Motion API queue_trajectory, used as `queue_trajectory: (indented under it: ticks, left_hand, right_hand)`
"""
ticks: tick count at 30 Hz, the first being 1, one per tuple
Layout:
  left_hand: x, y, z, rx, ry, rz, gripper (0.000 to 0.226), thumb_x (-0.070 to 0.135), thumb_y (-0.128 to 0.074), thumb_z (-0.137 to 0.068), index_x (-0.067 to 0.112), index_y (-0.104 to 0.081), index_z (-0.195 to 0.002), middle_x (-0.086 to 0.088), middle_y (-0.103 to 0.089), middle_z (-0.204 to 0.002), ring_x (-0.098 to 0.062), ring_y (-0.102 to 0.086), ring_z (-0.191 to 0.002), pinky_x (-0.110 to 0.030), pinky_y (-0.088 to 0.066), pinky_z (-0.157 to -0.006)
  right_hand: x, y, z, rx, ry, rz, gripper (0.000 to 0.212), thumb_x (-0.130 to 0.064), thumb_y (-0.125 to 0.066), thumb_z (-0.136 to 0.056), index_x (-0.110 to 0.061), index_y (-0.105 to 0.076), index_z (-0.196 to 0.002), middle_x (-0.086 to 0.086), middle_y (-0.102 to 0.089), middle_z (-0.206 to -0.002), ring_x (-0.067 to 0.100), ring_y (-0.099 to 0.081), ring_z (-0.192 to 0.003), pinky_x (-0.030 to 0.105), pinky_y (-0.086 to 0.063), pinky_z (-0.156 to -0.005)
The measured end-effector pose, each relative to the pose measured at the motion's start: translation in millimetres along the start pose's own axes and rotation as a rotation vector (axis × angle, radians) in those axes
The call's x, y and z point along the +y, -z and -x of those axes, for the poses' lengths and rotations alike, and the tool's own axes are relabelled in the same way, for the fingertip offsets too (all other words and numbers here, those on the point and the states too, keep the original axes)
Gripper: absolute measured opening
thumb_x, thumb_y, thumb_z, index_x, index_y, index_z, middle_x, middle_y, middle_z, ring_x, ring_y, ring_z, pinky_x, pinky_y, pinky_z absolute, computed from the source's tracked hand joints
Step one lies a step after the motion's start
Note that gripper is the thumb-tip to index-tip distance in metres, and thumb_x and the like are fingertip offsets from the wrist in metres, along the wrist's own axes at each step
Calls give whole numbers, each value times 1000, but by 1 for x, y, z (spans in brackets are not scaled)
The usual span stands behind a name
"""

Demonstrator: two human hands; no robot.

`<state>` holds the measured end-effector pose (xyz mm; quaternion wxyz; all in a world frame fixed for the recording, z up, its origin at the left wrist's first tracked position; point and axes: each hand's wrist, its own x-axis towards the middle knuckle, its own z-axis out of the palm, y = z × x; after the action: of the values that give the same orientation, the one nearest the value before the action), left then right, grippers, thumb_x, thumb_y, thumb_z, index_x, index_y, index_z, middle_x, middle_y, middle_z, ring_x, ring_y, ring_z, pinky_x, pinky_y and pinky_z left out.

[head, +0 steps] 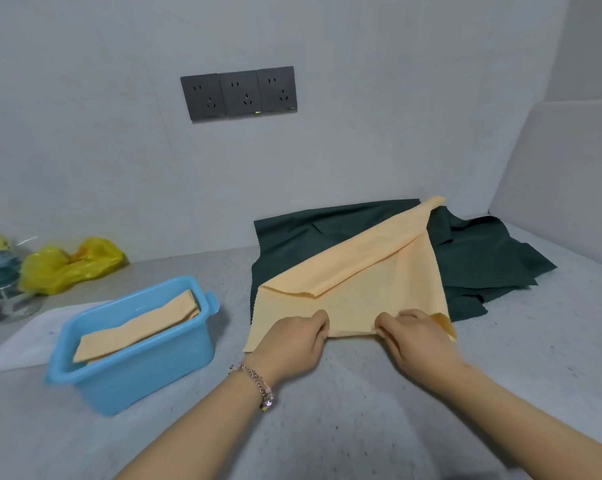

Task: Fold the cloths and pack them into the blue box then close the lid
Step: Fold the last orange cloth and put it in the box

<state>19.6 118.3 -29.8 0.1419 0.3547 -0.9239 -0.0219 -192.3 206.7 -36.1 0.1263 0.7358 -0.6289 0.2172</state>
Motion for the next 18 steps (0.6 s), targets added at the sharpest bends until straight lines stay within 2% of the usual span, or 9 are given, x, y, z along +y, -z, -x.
queue_trajectory:
  ticks: [3, 6, 10, 15, 18]
  left_hand:
    - [19, 11, 21, -6, -21, -35, 14, 27, -39, -95, 18, -49, -98, -3, -64, -80, -26, -56, -70, -35, -40, -61]
    - [37, 18, 45, -17, -50, -54, 13, 29, -45, -89, 19, -53, -88, 3, -64, -78, -21, -54, -69, -32, -39, -60]
    - [51, 26, 61, -36, -37, -38, 23, 36, -49, -87, 18, -61, -82, 5, -66, -76, -16, -56, -69, -26, -36, -60]
    - [63, 30, 65, -102, -28, -48, 33, 41, -48, -89, 18, -58, -69, 3, -59, -63, -15, -48, -60, -27, -38, -58]
    - [66, 28, 60, -92, 3, -64, 35, 45, -48, -89, 21, -53, -64, 6, -55, -60, -15, -47, -60, -28, -36, -58]
  right_hand:
    - [-8, 10, 24, -18, 2, -5, 16, -18, -49, -94, -8, -58, -87, 5, -55, -57, 23, -41, -52, 27, -22, -54]
    - [-20, 21, 47, -52, 54, -6, 20, -22, -40, -97, -10, -55, -92, 2, -53, -59, 20, -40, -53, 29, -23, -54]
    - [-29, 33, 65, -94, 94, -6, 23, -28, -33, -97, -15, -53, -95, -6, -43, -57, 20, -42, -54, 29, -24, -55]
    - [-40, 44, 70, -168, 158, -76, 21, -35, -41, -93, -22, -57, -92, -12, -46, -52, 14, -44, -51, 28, -30, -55]
    - [-44, 44, 65, -150, 118, -164, 22, -40, -44, -92, -25, -59, -85, -16, -44, -51, 9, -43, -52, 25, -32, -56]
